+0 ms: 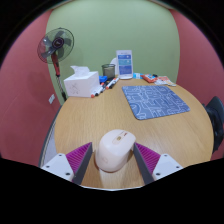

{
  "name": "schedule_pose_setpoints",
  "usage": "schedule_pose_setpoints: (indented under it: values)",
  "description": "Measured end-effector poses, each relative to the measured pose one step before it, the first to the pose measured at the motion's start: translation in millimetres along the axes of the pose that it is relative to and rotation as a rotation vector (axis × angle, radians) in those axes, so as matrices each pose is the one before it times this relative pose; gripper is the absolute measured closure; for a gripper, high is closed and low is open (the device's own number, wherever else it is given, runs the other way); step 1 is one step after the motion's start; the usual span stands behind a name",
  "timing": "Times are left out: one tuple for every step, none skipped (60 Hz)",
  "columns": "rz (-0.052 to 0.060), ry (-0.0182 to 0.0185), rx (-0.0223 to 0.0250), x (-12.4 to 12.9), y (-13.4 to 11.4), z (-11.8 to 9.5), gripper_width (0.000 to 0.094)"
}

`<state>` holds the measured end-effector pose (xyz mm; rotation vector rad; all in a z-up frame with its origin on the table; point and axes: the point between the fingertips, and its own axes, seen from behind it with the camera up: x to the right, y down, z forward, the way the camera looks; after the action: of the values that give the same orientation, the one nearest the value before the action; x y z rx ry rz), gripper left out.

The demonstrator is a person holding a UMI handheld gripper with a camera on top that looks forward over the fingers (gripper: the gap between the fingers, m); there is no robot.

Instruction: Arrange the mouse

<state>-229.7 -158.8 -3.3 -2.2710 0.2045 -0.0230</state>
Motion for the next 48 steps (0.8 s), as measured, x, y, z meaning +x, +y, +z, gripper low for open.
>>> schedule_pose_setpoints:
  values:
    - [0.0007,0.00098,0.00013,-0.8,-1.64,2.84,0.0109]
    - [0.0001,0.00157,-0.0001,-0.74,-1.74,2.83,0.0113]
    - [-0.0014,-0.00015,0.0008,1.2,-2.42,4.41,0.0119]
    - [-0.0008,0.00337,0.00124,-0.34,-1.83,3.66,0.0125]
    - [-0.0011,0.00414,0.00129,-0.44,-1.71,2.13,0.0136]
    - [-0.0026,0.00326,0.00135,-0.71,-1.48,1.79,0.0152]
    - [-0.0043,0.00218,0.00071,-0.76,-1.18,2.04,0.0169]
    - [-0.0047,0.00227,0.00088,-0.69,-1.09,1.88,0.0192]
    - [-0.0054,0.00277,0.00095,-0.51,-0.96,1.75,0.0215]
    - [-0.0061,0.00293,0.00111,0.36,-1.84,2.16,0.0232]
    - [-0.0064,0.00581,0.00223,0.33,-0.79,1.62,0.0251]
    - [-0.0092,0.00957,0.00357,1.22,-0.56,2.49,0.0283]
    - [-0.0116,0.00795,0.00272,0.95,-1.01,1.09,0.0322]
    - [-0.0081,0.0004,0.00784,-0.84,-2.0,0.93,0.0402]
    - [-0.0068,-0.00377,0.00197,-1.62,-0.13,0.86,0.0407]
    - [-0.0058,-0.00157,0.00202,-0.72,-0.52,0.46,0.0412]
    - [-0.0051,-0.00208,0.00317,-0.55,-0.76,0.58,0.0427]
    - [-0.0055,-0.00228,0.00077,-0.38,-0.23,0.42,0.0432]
    - [-0.0046,-0.00295,0.00288,-0.24,-0.76,0.15,0.0446]
    - [-0.0033,-0.00176,0.00074,-0.16,0.0,0.11,0.0458]
    - [-0.0028,-0.0018,0.00097,0.26,-0.11,-0.09,0.047]
    - [-0.003,-0.00226,-0.00103,-0.21,0.18,0.02,0.0484]
    - [-0.0035,-0.00292,-0.00298,-0.36,-0.03,-0.11,0.0496]
    - [-0.0054,-0.00366,-0.00283,0.01,0.19,-0.34,0.0508]
    - [-0.0063,-0.00404,-0.00338,0.02,-0.11,-0.18,0.0517]
    - [-0.0052,-0.0039,-0.00334,-0.04,-0.04,-0.27,0.0526]
    - [-0.0035,-0.00602,-0.00384,-0.56,-0.13,-0.34,0.053]
    - [-0.0026,-0.00973,-0.00217,-1.58,-0.68,0.12,0.0542]
    - [-0.0007,-0.01132,-0.00066,-1.63,-1.49,-1.11,0.0549]
    - [-0.0015,-0.01008,0.0,-1.18,-2.0,-1.85,0.0551]
    - [-0.0018,-0.0078,0.00277,-0.78,-3.15,-2.46,0.055]
    - [-0.0051,-0.00944,0.00339,-1.29,-3.9,-2.51,0.0551]
    - [-0.0057,-0.0129,0.00611,-1.94,-5.33,-2.64,0.055]
    - [-0.0025,-0.0155,0.0124,-2.43,-7.43,-3.77,0.055]
    - [0.0004,-0.01484,0.01706,-2.15,-9.3,-4.0,0.0551]
    - [0.0009,-0.0131,0.01951,-1.73,-10.79,-4.14,0.055]
    - [-0.0007,-0.01195,0.0181,-1.55,-11.62,-3.77,0.055]
    - [-0.0041,-0.01288,0.0194,-1.2,-11.81,-4.69,0.0552]
    - [-0.0045,-0.01433,0.01889,-1.32,-12.27,-3.5,0.0552]
    - [-0.0022,-0.01515,0.02021,-0.79,-13.33,-3.32,0.0552]
    - [0.0007,-0.01296,0.02205,0.27,-14.12,-2.52,0.0551]
    - [0.0027,-0.01141,0.02289,1.03,-14.71,-2.02,0.0551]
    - [0.0018,-0.01173,0.02123,1.66,-14.53,-1.74,0.055]
    - [-0.0002,-0.01272,0.01944,2.29,-14.22,-0.8,0.0551]
    - [-0.0014,-0.0102,0.0196,3.58,-14.36,-0.29,0.055]
    - [0.0013,-0.00364,0.02133,5.35,-15.26,1.32,0.055]
    - [-0.0001,-0.00156,0.02354,7.19,-14.84,0.45,0.055]
    - [-0.0021,-0.00289,0.01965,7.03,-13.4,1.49,0.055]
